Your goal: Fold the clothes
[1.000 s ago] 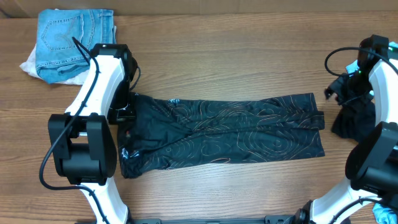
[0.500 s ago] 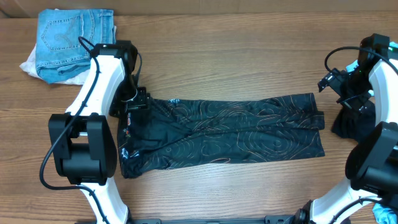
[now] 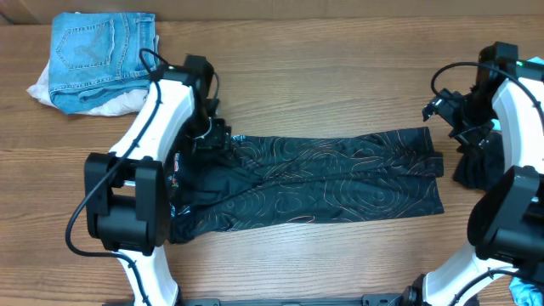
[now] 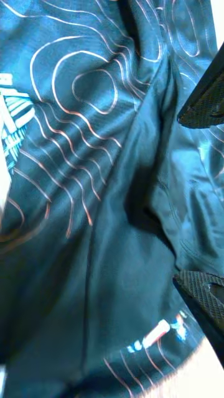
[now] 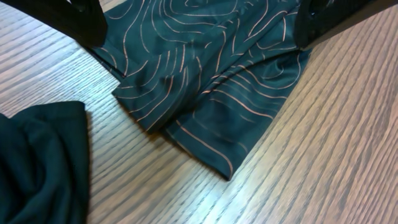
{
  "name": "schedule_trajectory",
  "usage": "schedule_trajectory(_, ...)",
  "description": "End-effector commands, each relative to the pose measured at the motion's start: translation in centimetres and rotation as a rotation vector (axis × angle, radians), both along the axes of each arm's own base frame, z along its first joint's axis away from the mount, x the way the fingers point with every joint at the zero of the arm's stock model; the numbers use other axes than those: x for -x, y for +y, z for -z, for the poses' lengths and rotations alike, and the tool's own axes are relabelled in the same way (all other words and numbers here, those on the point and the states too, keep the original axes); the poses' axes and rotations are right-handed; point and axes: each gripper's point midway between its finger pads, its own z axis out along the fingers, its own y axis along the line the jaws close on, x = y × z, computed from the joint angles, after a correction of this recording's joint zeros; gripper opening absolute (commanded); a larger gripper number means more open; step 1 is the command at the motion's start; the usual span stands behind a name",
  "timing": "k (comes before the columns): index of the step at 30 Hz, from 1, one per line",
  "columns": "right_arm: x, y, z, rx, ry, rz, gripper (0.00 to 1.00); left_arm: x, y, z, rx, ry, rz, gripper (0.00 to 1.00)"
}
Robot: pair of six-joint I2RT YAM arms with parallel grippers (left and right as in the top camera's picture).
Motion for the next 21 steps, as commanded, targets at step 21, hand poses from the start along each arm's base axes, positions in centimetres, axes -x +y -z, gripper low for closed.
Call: schedule_trajectory(21, -0.3, 0.6, -1.1, 0.009, -0.039, -0.065, 1.00, 1.7, 0.2, 3.3, 0.015, 0.036, 0.044, 0.61)
